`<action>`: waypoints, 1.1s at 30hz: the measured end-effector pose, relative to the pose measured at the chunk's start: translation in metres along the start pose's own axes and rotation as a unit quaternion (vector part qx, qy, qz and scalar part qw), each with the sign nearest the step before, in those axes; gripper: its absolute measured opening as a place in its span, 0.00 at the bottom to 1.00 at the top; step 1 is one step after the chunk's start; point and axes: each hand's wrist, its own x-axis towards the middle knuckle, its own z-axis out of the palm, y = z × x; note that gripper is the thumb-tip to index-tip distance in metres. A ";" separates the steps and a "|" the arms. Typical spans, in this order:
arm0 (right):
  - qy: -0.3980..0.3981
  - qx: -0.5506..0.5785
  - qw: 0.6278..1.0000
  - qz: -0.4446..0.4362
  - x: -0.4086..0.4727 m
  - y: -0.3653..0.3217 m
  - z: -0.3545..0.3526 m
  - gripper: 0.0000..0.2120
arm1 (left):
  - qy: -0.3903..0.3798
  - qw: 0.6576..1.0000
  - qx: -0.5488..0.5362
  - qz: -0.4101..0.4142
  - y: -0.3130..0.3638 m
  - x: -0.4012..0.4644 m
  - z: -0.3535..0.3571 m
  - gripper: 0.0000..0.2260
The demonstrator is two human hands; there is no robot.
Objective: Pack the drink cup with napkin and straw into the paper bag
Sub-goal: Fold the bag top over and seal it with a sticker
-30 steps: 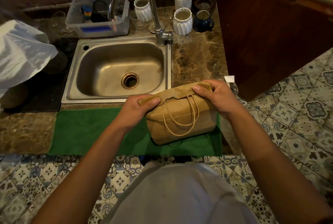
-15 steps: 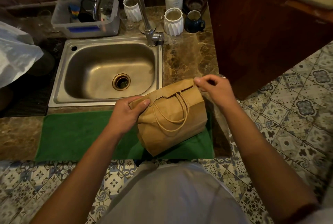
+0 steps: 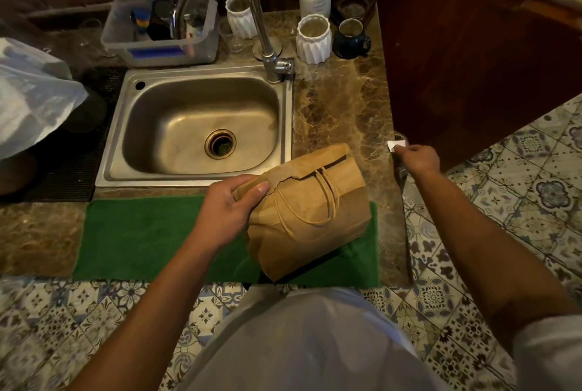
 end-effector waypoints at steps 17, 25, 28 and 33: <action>0.117 0.037 0.983 -0.137 -0.012 -0.045 -0.016 0.11 | -0.066 0.987 0.148 0.002 -0.006 -0.013 -0.025 0.05; -0.100 0.351 0.921 -0.137 -0.161 -0.093 -0.017 0.09 | 0.012 0.991 0.127 0.047 0.004 -0.020 -0.017 0.04; -0.165 0.384 0.899 -0.130 -0.220 -0.097 -0.010 0.03 | 0.059 0.996 0.055 0.025 0.006 -0.028 -0.003 0.02; -0.261 0.359 0.893 -0.075 -0.252 -0.089 0.042 0.04 | 0.130 0.989 -0.067 -0.033 0.003 -0.038 0.026 0.02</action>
